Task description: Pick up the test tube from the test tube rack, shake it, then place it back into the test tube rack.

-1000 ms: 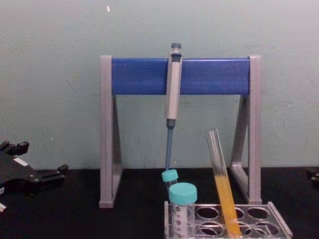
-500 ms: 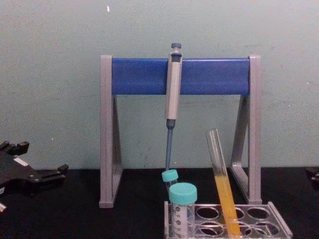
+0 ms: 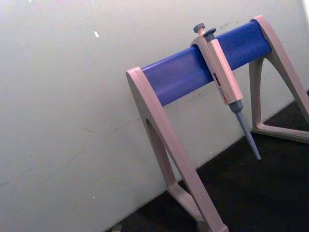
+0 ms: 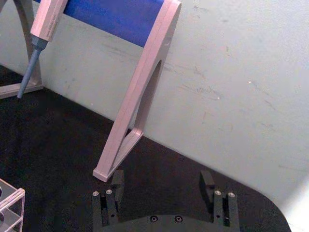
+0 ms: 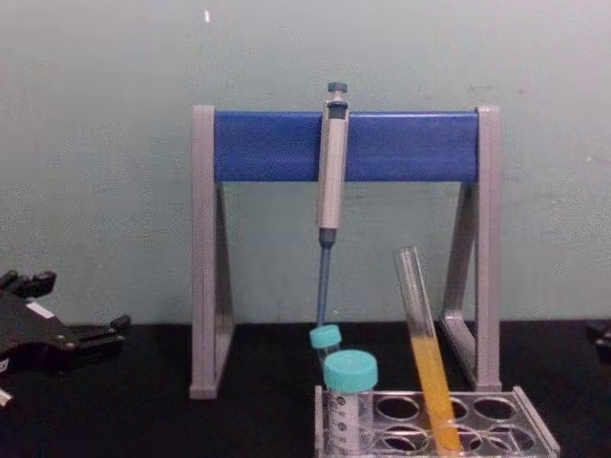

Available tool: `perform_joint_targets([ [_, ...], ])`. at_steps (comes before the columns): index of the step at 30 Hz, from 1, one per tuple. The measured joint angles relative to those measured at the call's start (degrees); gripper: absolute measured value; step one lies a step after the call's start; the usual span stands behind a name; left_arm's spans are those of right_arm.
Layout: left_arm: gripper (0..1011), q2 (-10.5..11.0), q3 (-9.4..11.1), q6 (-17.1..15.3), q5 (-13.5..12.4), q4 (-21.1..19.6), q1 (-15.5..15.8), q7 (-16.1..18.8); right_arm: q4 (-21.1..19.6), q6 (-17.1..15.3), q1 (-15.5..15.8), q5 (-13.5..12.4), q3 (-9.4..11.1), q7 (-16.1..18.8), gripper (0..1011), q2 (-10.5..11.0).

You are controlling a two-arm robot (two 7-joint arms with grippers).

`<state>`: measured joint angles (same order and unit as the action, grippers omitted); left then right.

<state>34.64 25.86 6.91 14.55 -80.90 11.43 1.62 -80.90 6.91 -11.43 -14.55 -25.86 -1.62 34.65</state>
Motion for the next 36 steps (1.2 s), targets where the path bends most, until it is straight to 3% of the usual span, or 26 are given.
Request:
perform_joint_targets([
  [17, 1001, 0.00, 0.00, 0.00, 0.00, 0.00, 0.00, 0.00, -2.23, -1.24, 1.05, 0.12, 1.57, 2.12, 1000, -0.36],
  [28, 1001, 0.00, 0.00, 0.00, 0.00, 0.00, 0.00, 0.00, -7.85, -3.69, 3.79, -5.77, 3.94, 9.36, 1000, 0.43],
  [30, 1001, 0.00, 0.00, 0.00, 0.00, 0.00, 0.00, 0.00, -9.65, -4.96, 4.57, -7.90, 4.50, 12.01, 1000, 0.80],
  [36, 1002, 0.00, 0.00, 0.00, 0.00, 0.00, 0.00, 0.00, -12.61, -7.76, 5.56, -10.90, 5.08, 16.98, 1000, 1.74],
])
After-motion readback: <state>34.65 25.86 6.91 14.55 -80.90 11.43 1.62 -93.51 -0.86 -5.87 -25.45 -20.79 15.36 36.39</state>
